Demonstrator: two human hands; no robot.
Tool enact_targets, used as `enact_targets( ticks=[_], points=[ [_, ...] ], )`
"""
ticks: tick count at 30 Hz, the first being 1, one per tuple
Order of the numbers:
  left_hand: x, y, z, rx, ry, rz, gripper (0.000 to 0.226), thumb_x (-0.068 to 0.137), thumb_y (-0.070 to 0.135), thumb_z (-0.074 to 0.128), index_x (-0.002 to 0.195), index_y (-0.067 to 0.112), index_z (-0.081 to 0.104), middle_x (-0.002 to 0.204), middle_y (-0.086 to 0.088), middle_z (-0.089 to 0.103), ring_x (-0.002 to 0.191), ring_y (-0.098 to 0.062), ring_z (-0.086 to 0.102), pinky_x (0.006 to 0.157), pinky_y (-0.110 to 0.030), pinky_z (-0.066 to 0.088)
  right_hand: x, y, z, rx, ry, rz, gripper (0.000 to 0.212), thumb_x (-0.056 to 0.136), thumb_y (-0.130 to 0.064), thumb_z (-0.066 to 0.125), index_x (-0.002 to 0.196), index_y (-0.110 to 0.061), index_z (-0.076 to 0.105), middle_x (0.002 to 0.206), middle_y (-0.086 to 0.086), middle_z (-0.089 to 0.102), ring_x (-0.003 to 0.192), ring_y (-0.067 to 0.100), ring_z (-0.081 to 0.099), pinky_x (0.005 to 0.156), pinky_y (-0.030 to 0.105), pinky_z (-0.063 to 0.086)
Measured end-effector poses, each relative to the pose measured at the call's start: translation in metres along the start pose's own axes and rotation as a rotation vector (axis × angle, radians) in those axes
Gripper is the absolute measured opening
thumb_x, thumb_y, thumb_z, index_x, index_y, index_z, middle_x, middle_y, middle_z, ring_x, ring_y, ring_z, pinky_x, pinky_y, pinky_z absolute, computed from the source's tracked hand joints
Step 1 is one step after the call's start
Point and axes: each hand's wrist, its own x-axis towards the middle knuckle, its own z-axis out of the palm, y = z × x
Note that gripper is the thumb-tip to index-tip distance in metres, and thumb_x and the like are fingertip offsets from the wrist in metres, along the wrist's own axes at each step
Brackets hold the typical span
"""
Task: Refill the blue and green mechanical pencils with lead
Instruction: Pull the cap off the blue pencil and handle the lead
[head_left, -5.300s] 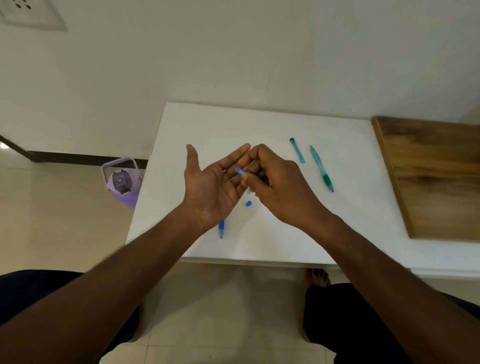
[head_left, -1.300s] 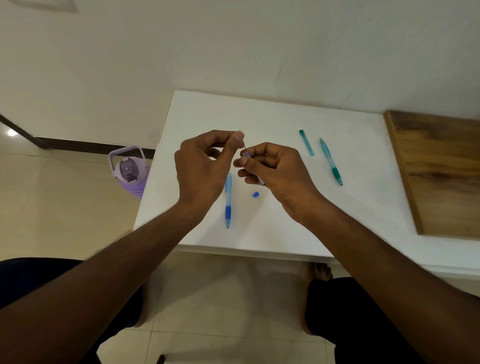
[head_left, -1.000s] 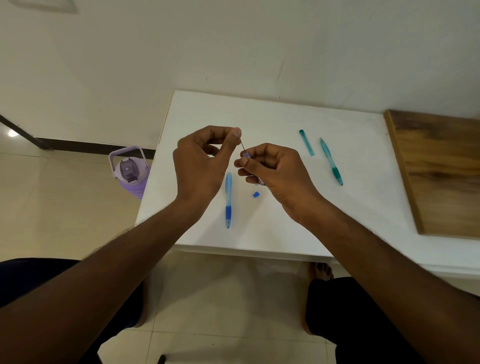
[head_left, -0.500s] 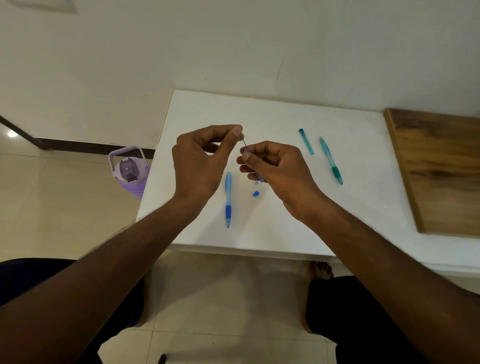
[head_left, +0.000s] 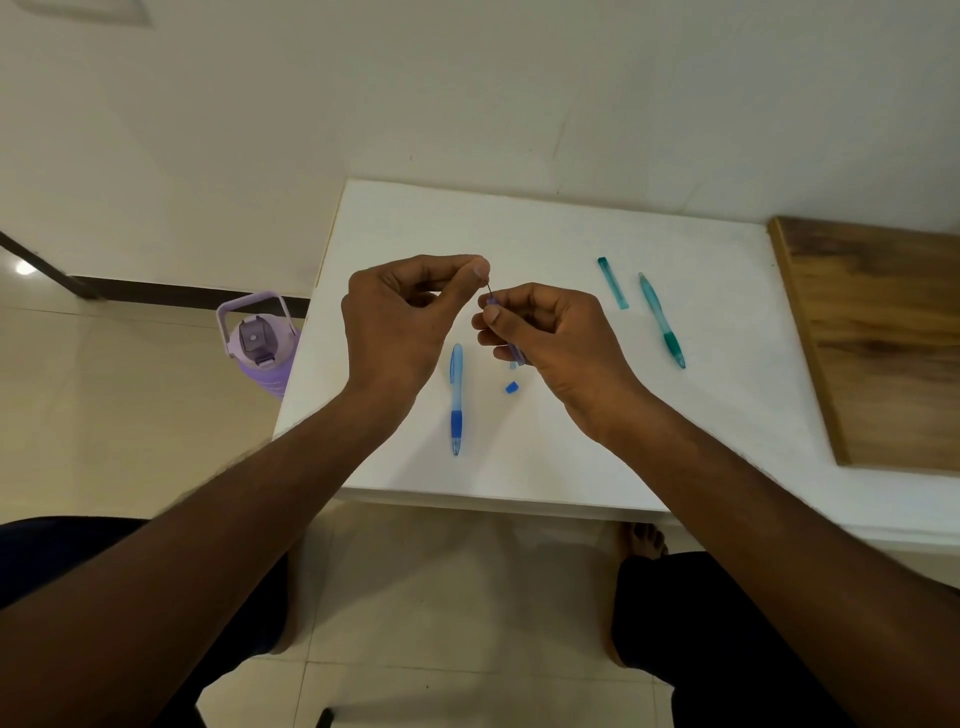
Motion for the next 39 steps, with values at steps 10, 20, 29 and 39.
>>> enact_targets(
  ticks=[10,20,29,39],
  points=[
    [0.001,-0.002,0.002,-0.103,0.025,-0.089,0.021,0.093,0.037,0.08,0.106,0.021,0.083,0.093,0.013,0.082,0.082,-0.003,0.074,0.062,-0.011,0.054,0.0,0.0,-0.006,-0.101,0.054,-0.084,0.011,0.096,-0.03,0.075,0.106,-0.027,0.077,0.093,-0.008,0.082,0.085,0.01,0.078,0.077,0.025,0.064],
    [-0.004,0.0,0.001,0.061,-0.008,-0.058,0.024,0.095,0.047,0.074,0.101,0.026,0.084,0.092,0.011,0.082,0.091,-0.011,0.077,0.089,-0.045,0.064,0.0,0.0,-0.007,-0.141,0.118,-0.12,0.009,0.094,-0.031,0.077,0.103,-0.032,0.076,0.089,-0.008,0.081,0.082,0.007,0.077,0.074,0.021,0.063],
    [-0.005,0.0,0.002,0.142,0.002,-0.022,0.019,0.097,0.049,0.07,0.098,0.033,0.079,0.091,0.016,0.08,0.081,-0.011,0.074,0.082,-0.038,0.065,-0.001,0.002,-0.007,-0.181,0.117,-0.097,0.014,0.094,-0.033,0.077,0.107,-0.026,0.078,0.089,-0.008,0.081,0.082,0.006,0.077,0.076,0.023,0.064],
    [-0.02,-0.014,0.012,-1.122,-0.224,-0.744,0.092,0.104,0.072,0.015,0.144,0.001,0.058,0.141,-0.016,0.068,0.132,-0.029,0.065,0.107,-0.039,0.055,-0.017,-0.012,-0.011,-0.606,-0.049,-0.373,0.021,0.092,-0.032,0.08,0.11,-0.021,0.082,0.093,-0.012,0.077,0.077,-0.004,0.068,0.077,-0.002,0.044]
  ],
)
